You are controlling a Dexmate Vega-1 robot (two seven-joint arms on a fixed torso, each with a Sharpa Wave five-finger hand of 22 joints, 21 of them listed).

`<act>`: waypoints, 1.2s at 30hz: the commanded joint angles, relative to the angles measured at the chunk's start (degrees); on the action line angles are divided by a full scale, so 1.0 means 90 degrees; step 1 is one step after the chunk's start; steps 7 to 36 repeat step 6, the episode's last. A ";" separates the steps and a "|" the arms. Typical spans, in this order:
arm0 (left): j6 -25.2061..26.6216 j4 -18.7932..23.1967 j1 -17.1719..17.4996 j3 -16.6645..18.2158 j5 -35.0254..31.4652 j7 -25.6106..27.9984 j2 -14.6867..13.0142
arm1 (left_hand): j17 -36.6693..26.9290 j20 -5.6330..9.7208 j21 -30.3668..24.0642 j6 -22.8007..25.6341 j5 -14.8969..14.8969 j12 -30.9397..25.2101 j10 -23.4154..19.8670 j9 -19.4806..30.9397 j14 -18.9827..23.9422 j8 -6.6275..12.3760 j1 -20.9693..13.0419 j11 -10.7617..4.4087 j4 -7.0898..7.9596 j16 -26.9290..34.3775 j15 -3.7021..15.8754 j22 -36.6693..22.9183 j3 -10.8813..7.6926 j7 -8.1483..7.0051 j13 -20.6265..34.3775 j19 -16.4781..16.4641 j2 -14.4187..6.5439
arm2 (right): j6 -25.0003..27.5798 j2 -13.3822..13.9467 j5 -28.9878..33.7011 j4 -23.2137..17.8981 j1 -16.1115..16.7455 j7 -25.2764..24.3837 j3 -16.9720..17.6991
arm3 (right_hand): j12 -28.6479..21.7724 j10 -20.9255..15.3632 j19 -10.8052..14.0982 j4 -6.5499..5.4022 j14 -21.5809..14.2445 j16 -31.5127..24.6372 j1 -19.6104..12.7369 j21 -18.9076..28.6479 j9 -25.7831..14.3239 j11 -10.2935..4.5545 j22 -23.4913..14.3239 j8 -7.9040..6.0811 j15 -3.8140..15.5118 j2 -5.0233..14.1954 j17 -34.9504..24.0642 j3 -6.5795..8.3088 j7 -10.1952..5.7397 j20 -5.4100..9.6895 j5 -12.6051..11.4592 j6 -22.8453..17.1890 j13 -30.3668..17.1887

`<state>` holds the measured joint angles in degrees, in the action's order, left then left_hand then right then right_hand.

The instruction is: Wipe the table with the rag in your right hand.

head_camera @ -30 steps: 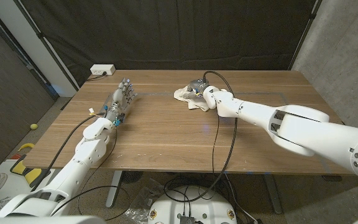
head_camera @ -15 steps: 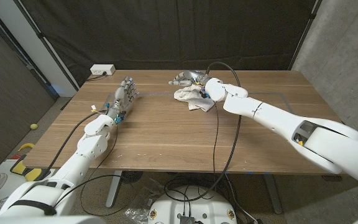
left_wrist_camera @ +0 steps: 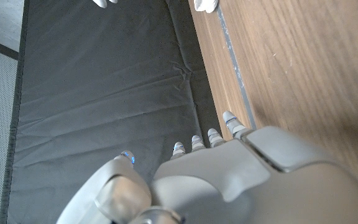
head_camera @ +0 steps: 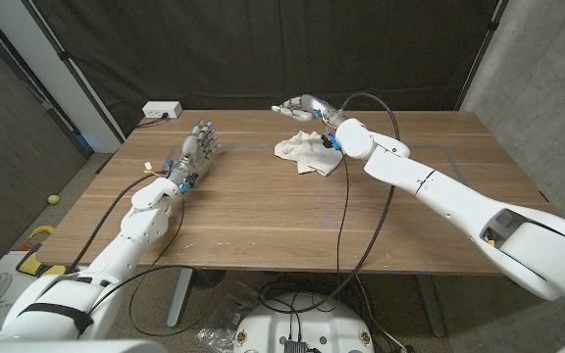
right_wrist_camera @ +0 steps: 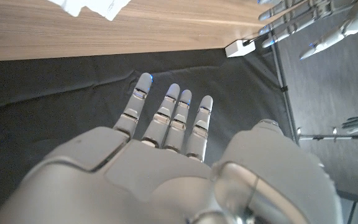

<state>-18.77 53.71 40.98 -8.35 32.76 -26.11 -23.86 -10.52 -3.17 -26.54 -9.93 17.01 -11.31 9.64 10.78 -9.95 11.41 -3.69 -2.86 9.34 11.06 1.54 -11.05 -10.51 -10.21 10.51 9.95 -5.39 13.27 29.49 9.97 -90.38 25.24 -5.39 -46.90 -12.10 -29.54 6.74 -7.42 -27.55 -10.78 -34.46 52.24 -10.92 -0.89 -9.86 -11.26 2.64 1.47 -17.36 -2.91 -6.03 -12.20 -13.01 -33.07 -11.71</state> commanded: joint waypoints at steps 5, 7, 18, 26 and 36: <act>0.0223 -0.0009 0.0039 -0.0004 -0.0037 -0.0202 -0.0096 | -0.0018 0.0043 0.0039 -0.0691 0.0025 -0.0042 0.1152 0.0013 -0.0914 -0.0038 -0.0039 0.0030 -0.0017 -0.0015 0.0057 -0.0039 0.0027 0.0014 0.0024 0.0885 -0.0217 | 0.0271 0.0360 -0.0568 -0.0698 0.1055 -0.1056 0.0829 | -0.0082 -0.0141 -0.0128 0.0033 -0.0052 -0.0044 -0.0012 -0.0091 -0.0012 0.0008 -0.0014 -0.0076 0.0068 0.0061 0.0029 -0.0002 0.0036 0.0005 0.0021 -0.0114 0.0008; 0.0212 -0.0025 0.0041 0.0007 -0.0029 -0.0197 -0.0083 | -0.0018 0.0041 0.0041 -0.0697 0.0025 -0.0032 0.1176 0.0013 -0.0918 -0.0039 -0.0038 0.0018 -0.0016 -0.0016 0.0057 -0.0039 0.0027 0.0016 0.0024 0.0885 -0.0218 | 0.0248 0.0374 -0.0568 -0.0717 0.1089 -0.1113 0.0848 | -0.0083 -0.0141 -0.0119 0.0036 -0.0048 -0.0043 -0.0014 -0.0093 -0.0011 0.0007 -0.0014 -0.0075 0.0066 0.0063 0.0033 -0.0001 0.0041 0.0008 0.0021 -0.0117 0.0009; 0.0212 -0.0025 0.0041 0.0007 -0.0029 -0.0197 -0.0083 | -0.0018 0.0041 0.0041 -0.0697 0.0025 -0.0032 0.1176 0.0013 -0.0918 -0.0039 -0.0038 0.0018 -0.0016 -0.0016 0.0057 -0.0039 0.0027 0.0016 0.0024 0.0885 -0.0218 | 0.0248 0.0374 -0.0568 -0.0717 0.1089 -0.1113 0.0848 | -0.0083 -0.0141 -0.0119 0.0036 -0.0048 -0.0043 -0.0014 -0.0093 -0.0011 0.0007 -0.0014 -0.0075 0.0066 0.0063 0.0033 -0.0001 0.0041 0.0008 0.0021 -0.0117 0.0009; 0.0212 -0.0025 0.0041 0.0007 -0.0029 -0.0197 -0.0083 | -0.0018 0.0041 0.0041 -0.0697 0.0025 -0.0032 0.1176 0.0013 -0.0918 -0.0039 -0.0038 0.0018 -0.0016 -0.0016 0.0057 -0.0039 0.0027 0.0016 0.0024 0.0885 -0.0218 | 0.0248 0.0374 -0.0568 -0.0717 0.1089 -0.1113 0.0848 | -0.0083 -0.0141 -0.0119 0.0036 -0.0048 -0.0043 -0.0014 -0.0093 -0.0011 0.0007 -0.0014 -0.0075 0.0066 0.0063 0.0033 -0.0001 0.0041 0.0008 0.0021 -0.0117 0.0009; 0.0212 -0.0025 0.0041 0.0007 -0.0029 -0.0197 -0.0083 | -0.0018 0.0041 0.0041 -0.0697 0.0025 -0.0032 0.1176 0.0013 -0.0918 -0.0039 -0.0038 0.0018 -0.0016 -0.0016 0.0057 -0.0039 0.0027 0.0016 0.0024 0.0885 -0.0218 | 0.0248 0.0374 -0.0568 -0.0717 0.1089 -0.1113 0.0848 | -0.0083 -0.0141 -0.0119 0.0036 -0.0048 -0.0043 -0.0014 -0.0093 -0.0011 0.0007 -0.0014 -0.0075 0.0066 0.0063 0.0033 -0.0001 0.0041 0.0008 0.0021 -0.0117 0.0009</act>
